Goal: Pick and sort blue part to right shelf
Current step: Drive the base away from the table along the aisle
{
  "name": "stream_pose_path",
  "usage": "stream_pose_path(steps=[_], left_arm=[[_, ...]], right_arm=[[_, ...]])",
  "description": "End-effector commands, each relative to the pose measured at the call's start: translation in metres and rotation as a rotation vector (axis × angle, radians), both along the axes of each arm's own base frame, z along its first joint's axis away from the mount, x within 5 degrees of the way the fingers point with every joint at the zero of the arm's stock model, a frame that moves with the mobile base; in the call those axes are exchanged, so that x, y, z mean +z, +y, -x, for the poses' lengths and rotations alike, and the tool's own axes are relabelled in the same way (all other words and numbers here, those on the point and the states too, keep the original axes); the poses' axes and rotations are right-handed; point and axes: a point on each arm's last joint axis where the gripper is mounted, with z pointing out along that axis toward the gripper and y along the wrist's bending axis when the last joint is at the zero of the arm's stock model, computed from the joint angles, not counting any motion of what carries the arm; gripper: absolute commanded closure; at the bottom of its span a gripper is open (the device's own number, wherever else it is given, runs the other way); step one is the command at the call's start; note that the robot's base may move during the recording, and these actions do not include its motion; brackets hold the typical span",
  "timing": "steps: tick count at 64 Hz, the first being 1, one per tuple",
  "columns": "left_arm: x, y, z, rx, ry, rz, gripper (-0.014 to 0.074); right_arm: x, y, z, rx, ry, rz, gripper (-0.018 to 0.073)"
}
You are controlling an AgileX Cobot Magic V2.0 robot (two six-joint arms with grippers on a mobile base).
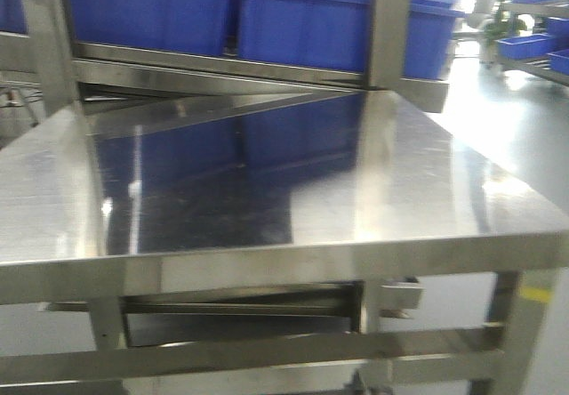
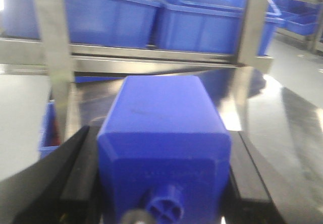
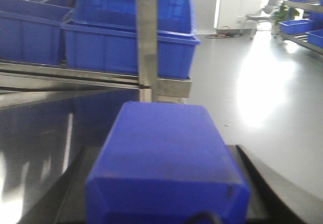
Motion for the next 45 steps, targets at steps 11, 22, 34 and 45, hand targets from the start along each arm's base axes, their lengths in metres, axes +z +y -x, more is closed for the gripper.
stream_pose_path(steps=[11,22,34,45], left_arm=[[0.0179,0.0016,0.0001,0.018,-0.112,0.029,0.0244],[0.0179,0.0016,0.0001,0.018,-0.112,0.029,0.0244],[0.0179,0.0016,0.0001,0.018,-0.112,0.029,0.0244],[0.0179,0.0016,0.0001,0.018,-0.112,0.029,0.0244]], right_arm=[[0.017,-0.0007,0.0013,-0.009,-0.112,0.012,0.0127],[0.017,-0.0007,0.0013,-0.009,-0.112,0.012,0.0127],[0.017,-0.0007,0.0013,-0.009,-0.112,0.012,0.0127],[0.017,-0.0007,0.0013,-0.009,-0.112,0.012,0.0127]])
